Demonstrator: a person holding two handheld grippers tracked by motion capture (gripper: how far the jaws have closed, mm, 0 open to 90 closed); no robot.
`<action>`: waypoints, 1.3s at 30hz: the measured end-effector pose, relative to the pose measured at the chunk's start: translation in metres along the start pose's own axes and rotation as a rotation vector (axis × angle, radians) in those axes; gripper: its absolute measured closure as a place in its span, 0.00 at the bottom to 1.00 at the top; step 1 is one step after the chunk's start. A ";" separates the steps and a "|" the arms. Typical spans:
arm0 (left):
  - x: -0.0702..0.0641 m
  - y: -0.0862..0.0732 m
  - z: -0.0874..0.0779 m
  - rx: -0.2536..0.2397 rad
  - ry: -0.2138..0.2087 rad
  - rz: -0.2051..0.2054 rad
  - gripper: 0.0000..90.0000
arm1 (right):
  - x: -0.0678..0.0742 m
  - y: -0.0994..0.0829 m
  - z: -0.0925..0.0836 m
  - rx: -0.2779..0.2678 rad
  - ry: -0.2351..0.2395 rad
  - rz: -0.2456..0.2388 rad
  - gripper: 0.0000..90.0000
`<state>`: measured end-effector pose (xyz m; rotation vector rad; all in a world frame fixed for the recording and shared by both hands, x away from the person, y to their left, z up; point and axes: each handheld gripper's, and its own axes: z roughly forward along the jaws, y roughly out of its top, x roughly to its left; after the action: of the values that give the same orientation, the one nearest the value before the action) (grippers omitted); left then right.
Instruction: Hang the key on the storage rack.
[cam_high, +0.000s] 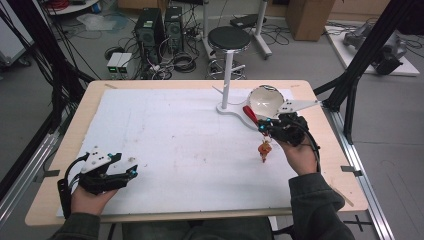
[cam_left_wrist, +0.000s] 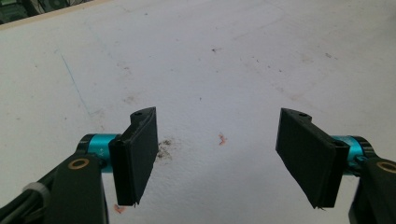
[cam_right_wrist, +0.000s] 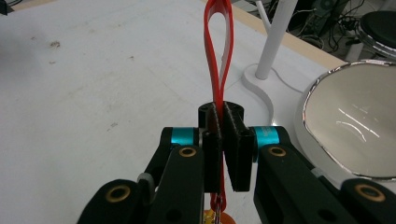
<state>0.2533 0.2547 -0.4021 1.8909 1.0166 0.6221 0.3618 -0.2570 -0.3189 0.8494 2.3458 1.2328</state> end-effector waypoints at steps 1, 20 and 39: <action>0.000 0.000 0.000 0.000 0.000 -0.001 0.33 | 0.000 0.003 0.002 0.000 -0.003 0.001 0.96; 0.001 0.000 -0.001 0.002 0.002 0.002 0.33 | -0.002 0.055 0.029 -0.012 -0.020 -0.034 0.96; 0.001 0.000 -0.001 -0.003 -0.001 0.000 0.33 | -0.013 0.076 0.062 -0.005 -0.033 -0.013 0.96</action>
<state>0.2533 0.2561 -0.4014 1.8883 1.0151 0.6223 0.4326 -0.1941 -0.2897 0.8458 2.3176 1.2097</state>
